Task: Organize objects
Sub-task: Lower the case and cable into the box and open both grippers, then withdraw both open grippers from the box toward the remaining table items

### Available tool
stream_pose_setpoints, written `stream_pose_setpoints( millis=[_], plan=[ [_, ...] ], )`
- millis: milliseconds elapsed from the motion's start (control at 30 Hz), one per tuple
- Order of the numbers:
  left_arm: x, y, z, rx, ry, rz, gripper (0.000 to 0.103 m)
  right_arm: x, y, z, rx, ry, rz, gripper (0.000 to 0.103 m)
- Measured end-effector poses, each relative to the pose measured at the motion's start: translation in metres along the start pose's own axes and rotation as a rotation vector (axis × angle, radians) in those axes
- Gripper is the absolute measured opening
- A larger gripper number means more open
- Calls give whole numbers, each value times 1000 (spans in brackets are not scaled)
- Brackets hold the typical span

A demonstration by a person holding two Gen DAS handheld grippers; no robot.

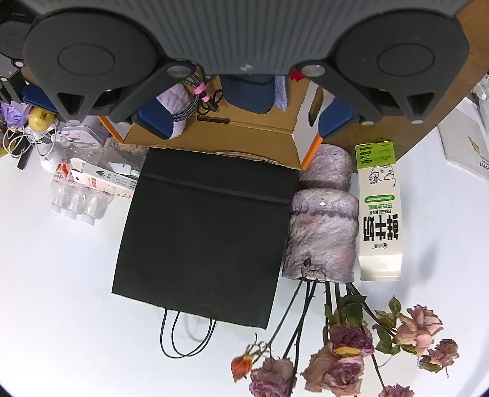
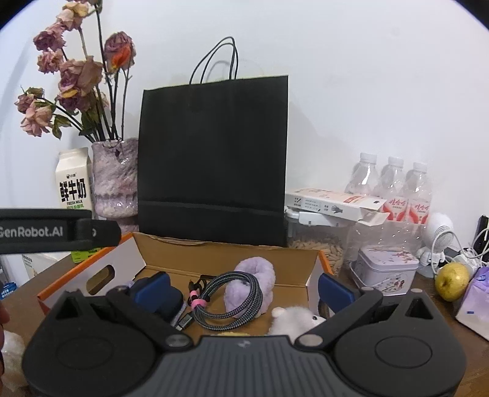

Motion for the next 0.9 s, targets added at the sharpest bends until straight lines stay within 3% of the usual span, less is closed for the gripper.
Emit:
stream_pose_setpoints(
  millis=[900],
  plan=[
    [-56, 12, 106, -26, -8, -49, 103, -60, -4, 112, 8, 19, 4, 103]
  ],
)
Point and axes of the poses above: each gripper's, at about its wrist camera, not at the fingertips, and z roughly against the way its jaws point, y to its left, x to its top, the point moved 2 cm from there along -z, roughly the way its jaws point, and after that the axes turned 4 degrees about -x, right-handed, at the moved point
